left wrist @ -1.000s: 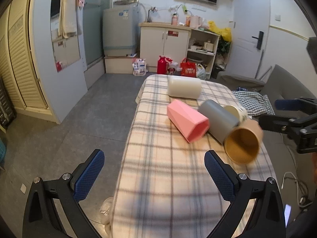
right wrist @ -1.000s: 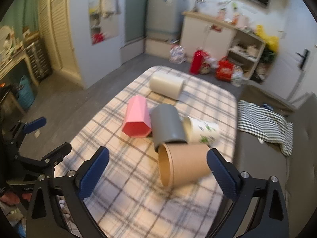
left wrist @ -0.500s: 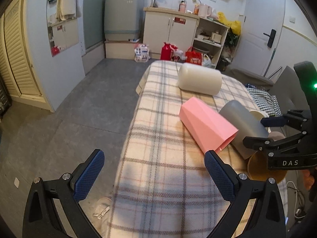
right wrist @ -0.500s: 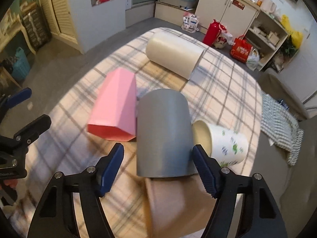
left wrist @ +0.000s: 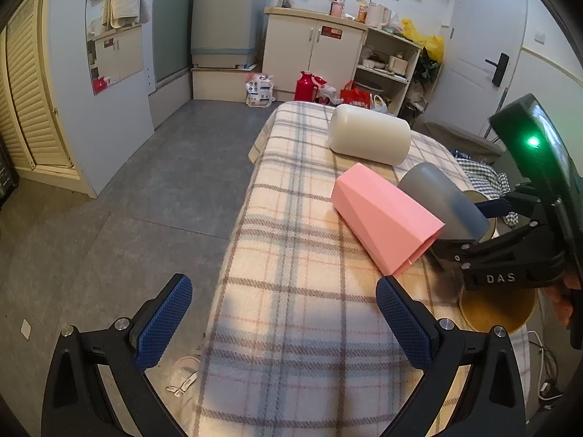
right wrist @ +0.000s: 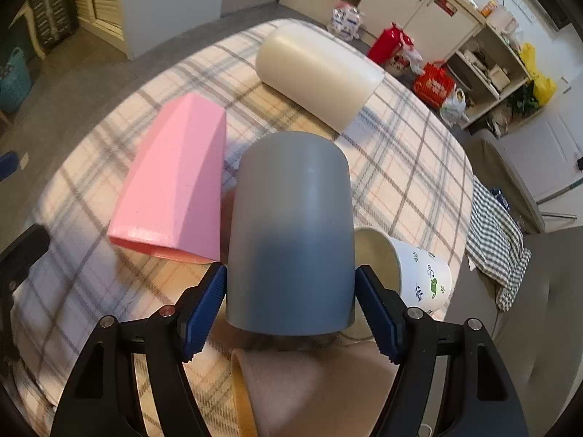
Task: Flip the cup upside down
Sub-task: 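Lift the grey cup with the right gripper and rotate it upright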
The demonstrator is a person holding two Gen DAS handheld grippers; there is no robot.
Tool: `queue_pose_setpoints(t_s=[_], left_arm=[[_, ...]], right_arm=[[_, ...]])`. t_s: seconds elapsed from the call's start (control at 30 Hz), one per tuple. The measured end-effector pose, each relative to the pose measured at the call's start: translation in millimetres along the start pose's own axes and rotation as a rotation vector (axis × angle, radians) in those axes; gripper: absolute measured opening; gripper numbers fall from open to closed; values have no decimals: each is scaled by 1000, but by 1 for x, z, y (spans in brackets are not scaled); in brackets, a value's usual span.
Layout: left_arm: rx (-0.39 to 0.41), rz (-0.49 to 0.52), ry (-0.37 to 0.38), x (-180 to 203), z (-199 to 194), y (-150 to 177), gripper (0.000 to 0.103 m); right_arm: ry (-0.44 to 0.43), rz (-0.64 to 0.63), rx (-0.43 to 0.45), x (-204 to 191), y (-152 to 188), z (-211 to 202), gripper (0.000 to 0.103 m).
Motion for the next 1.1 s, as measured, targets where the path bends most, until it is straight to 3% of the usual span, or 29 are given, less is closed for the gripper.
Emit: queue_pose_setpoints(t_s=[0.13, 0.53, 0.83, 1.1], left_arm=[[8, -1, 2, 0, -6, -1, 103], [58, -5, 25, 2, -43, -4, 103], [87, 27, 12, -1, -66, 10, 103], [55, 26, -38, -26, -67, 37, 103]], right_arm=[[25, -13, -22, -3, -3, -2, 72], [86, 20, 89, -9, -2, -79, 71], [42, 86, 179, -57, 29, -127, 71], [-9, 198, 184, -96, 75, -115, 71]])
Point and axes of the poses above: each gripper's, at about its wrist camera, not at the fingertips, and z roughly the way its jaws point, x to its right, y to its underside, the point moved 6 cm from there along z, roughly the way its jaws point, and after that the axes turned 5 degrees about -z, right-handed, at the moved point
